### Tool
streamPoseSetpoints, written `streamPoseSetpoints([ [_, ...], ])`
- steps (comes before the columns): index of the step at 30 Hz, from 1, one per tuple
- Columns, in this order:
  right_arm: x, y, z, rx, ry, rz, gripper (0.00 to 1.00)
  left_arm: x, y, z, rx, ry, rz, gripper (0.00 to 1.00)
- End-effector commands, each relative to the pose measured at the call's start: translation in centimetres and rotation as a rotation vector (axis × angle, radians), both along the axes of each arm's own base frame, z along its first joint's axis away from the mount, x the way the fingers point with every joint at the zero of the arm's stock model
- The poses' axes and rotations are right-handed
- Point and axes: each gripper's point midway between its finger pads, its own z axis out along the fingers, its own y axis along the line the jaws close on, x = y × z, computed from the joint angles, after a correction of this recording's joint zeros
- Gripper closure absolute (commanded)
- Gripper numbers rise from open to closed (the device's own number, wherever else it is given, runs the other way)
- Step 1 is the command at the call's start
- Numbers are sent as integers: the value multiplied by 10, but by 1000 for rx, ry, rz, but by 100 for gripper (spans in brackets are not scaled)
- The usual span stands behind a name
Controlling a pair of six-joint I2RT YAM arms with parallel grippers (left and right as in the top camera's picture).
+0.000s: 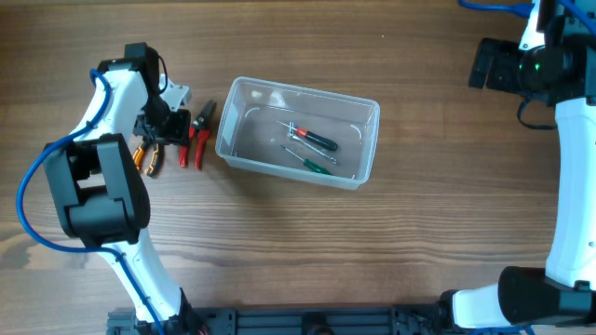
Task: Pack container
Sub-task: 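Move the left gripper to the red wire cutters and grasp them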
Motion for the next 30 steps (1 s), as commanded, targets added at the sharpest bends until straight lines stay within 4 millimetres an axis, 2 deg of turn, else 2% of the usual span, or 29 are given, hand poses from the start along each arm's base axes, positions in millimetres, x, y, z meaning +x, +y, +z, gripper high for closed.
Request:
streamPoseSetpoints([
  [1,0,-3,0,-18,3,2,0,-5,-7,-15,-45,12,-30,55],
  [15,0,-3,0,-18,3,2,0,-15,-24,-36,-108,7,-69,51],
  [20,0,-3,0,-18,3,1,0,-15,-24,-36,-109,9,-62,74],
  [23,0,-3,0,-18,3,1,0,-15,-24,-36,-109,9,-62,95],
  [28,0,-3,0,-18,3,2,0,-11,-24,-28,-105,-12,-62,96],
  [30,0,-3,0,-18,3,2,0,-3,-23,-13,-100,-51,-64,96],
])
